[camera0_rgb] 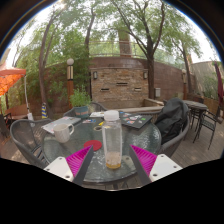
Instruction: Pour water
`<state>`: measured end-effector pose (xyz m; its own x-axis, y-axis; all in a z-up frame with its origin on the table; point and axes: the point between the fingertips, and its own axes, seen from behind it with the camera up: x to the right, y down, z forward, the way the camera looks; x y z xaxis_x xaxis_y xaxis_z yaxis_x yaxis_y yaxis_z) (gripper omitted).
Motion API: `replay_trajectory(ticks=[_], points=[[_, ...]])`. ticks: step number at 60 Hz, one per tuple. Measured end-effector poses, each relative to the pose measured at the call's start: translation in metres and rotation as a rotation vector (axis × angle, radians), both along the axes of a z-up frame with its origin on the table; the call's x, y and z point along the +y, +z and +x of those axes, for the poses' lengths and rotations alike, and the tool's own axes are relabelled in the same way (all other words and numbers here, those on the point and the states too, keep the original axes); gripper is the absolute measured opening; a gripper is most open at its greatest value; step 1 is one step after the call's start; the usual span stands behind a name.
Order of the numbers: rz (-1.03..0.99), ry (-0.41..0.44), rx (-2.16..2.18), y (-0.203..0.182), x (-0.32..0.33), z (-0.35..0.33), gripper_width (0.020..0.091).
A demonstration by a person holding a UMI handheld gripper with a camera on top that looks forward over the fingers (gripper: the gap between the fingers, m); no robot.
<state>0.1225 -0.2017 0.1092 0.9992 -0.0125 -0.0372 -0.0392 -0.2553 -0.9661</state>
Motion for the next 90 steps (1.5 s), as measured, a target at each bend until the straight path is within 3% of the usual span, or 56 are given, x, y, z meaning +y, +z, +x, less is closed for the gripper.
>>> replay_trajectory(ticks=[9,15,16,19,28,40,54,59,64,74,77,83,84,86,87,90], points=[[0.021,-0.006,-0.018,-0.031,0.076,-0.001,0.0821],[0.072,-0.001,-0.002,-0.028,0.115,-0.004,0.0796],[0.081,0.002,0.002,-0.028,0.117,-0.009,0.0755],[0.078,-0.005,-0.021,-0.03,0.126,-0.008,0.0476],[0.099,-0.008,-0.043,-0.031,0.131,-0.007,0.0463],[-0.058,-0.013,-0.163,-0.039,0.149,-0.014,0.0416],[-0.027,0.018,-0.795,0.046,0.211,-0.073,0.0414],[-0.049,0.068,-1.162,0.057,0.238,-0.11,0.0412],[-0.083,0.172,-1.51,0.053,0.256,-0.143,0.0411],[-0.167,0.259,-2.029,0.045,0.277,-0.163,0.0414],[-0.202,0.362,-2.153,0.048,0.277,-0.166,0.0413],[-0.227,0.402,-2.34,0.048,0.273,-0.169,0.0416],[-0.22,0.346,-2.349,0.042,0.268,-0.169,0.0413],[-0.226,0.343,-2.357,0.043,0.265,-0.168,0.0413],[-0.246,0.404,-2.36,0.048,0.277,-0.17,0.0413],[-0.258,0.394,-2.352,0.051,0.271,-0.167,0.0414]])
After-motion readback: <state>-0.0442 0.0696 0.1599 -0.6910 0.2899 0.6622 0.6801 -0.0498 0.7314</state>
